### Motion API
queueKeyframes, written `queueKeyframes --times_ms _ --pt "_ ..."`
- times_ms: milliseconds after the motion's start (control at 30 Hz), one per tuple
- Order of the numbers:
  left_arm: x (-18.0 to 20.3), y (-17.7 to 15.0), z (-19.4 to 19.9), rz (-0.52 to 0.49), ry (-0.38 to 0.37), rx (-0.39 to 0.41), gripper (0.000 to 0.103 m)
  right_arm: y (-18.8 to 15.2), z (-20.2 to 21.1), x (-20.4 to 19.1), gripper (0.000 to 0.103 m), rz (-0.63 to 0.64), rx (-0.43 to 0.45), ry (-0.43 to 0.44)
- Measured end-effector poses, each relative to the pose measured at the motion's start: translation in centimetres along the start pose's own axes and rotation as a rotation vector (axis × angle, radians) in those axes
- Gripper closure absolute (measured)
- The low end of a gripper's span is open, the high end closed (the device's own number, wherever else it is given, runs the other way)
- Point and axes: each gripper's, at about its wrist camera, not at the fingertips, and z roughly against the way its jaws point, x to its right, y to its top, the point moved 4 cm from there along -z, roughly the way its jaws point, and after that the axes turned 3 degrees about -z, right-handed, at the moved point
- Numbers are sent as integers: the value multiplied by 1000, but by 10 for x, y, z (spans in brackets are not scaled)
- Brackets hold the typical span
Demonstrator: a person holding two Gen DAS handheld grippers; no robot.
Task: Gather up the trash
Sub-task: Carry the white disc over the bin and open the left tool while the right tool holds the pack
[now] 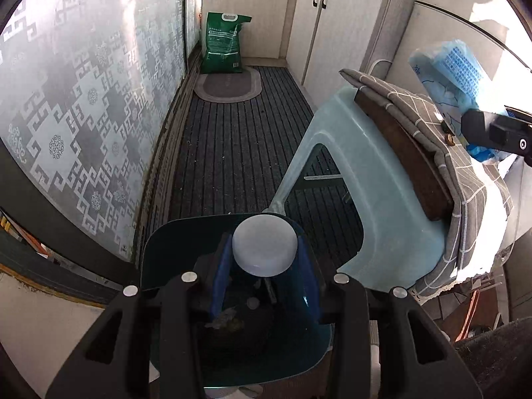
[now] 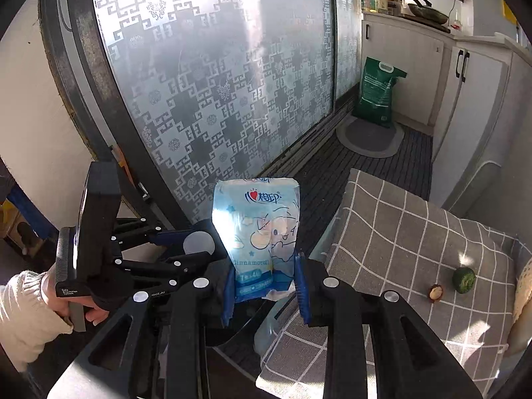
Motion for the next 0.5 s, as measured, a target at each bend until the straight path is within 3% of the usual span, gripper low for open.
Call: queueKeyframes --times_ms 500 --pt "-17 -56 -28 -48 5 -158 61 12 -51 -55 73 58 -89 16"
